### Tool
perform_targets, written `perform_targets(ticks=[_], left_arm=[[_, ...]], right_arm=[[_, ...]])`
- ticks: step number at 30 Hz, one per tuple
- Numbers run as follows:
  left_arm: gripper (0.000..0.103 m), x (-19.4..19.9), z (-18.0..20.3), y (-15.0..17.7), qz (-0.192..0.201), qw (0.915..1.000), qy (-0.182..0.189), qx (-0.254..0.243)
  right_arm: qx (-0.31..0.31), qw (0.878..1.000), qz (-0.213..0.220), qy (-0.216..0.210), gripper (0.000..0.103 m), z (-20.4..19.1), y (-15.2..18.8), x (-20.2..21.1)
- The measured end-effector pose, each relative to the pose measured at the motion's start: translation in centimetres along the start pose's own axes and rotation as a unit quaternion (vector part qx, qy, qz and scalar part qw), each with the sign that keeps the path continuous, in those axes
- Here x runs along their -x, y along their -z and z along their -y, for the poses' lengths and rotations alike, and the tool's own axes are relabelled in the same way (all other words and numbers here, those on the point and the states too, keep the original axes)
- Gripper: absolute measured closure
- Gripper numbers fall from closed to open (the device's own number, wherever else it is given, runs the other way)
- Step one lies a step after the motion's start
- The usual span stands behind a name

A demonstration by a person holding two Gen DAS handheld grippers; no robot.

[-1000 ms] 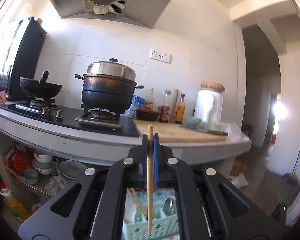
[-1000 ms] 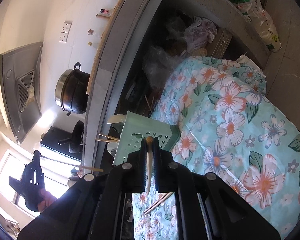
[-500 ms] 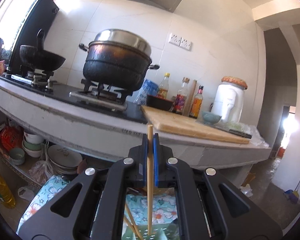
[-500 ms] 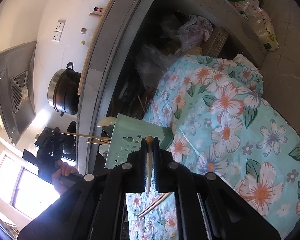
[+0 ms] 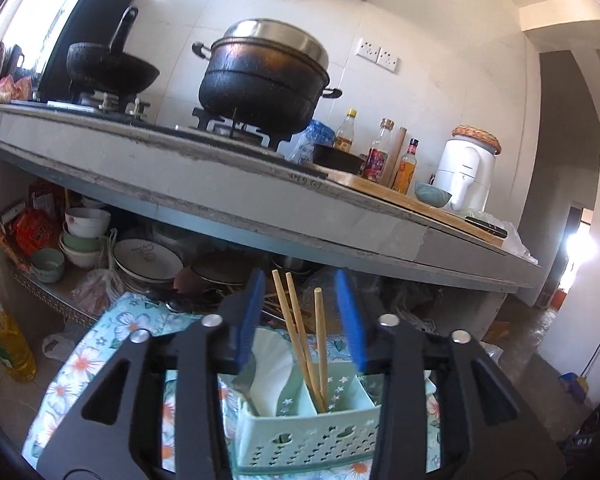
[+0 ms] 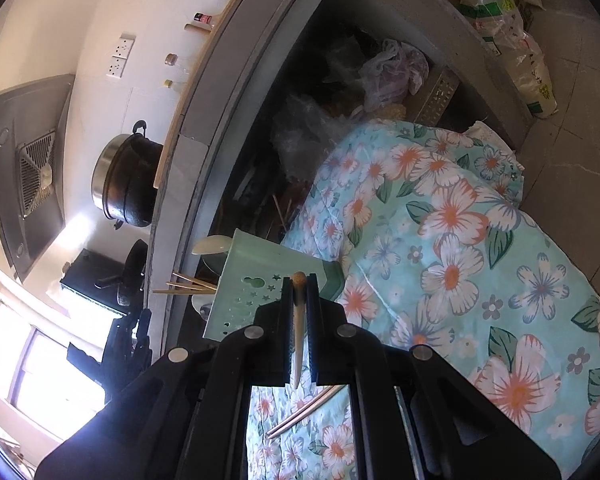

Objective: Organize utensils
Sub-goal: 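Lower the chopstick into the green holder and open the left gripper, then move the left gripper back down over the last chopsticks on the quilt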

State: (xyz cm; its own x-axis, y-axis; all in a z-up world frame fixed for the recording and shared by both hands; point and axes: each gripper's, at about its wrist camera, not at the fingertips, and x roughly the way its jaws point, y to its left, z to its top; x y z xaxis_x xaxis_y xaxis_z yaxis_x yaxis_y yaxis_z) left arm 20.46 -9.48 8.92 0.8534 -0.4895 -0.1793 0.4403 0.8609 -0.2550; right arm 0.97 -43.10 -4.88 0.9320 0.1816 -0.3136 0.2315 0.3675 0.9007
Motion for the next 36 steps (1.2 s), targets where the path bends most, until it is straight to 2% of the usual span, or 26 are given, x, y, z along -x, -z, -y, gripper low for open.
perform_targets(ticks=[5, 9, 14, 18, 23, 29, 36], left_arm=[[0.044, 3.6, 0.2, -0.6, 0.016, 0.9996, 0.001, -0.021], [0.035, 5.1, 0.5, 0.3, -0.013, 0.9986, -0.002, -0.051], [0.032, 6.3, 0.2, 2.4, -0.054, 0.9965, 0.001, -0.064], [0.032, 7.3, -0.3, 3.4, -0.063, 0.9957, -0.003, -0.069], [0.031, 8.0, -1.1, 3.7, -0.062, 0.9952, -0.01, -0.074], [0.031, 7.9, -2.1, 3.9, -0.07, 0.9949, -0.016, -0.071], [0.03, 7.6, -2.6, 3.9, -0.074, 0.9949, -0.019, -0.066]], right_arm=[[0.042, 0.999, 0.02, -0.009, 0.096, -2.9, -0.3, 1.0], [0.089, 0.995, 0.046, -0.022, 0.096, -6.3, -1.4, 2.2], [0.161, 0.982, 0.09, -0.034, 0.096, -11.7, -3.4, 3.2], [0.225, 0.968, 0.11, -0.03, 0.096, -16.0, -4.4, 2.0], [0.275, 0.956, 0.104, -0.012, 0.097, -19.0, -5.2, -1.3], [0.314, 0.947, 0.071, 0.015, 0.097, -20.5, -4.4, -6.0], [0.379, 0.922, 0.055, 0.051, 0.097, -22.3, -2.3, -9.7]])
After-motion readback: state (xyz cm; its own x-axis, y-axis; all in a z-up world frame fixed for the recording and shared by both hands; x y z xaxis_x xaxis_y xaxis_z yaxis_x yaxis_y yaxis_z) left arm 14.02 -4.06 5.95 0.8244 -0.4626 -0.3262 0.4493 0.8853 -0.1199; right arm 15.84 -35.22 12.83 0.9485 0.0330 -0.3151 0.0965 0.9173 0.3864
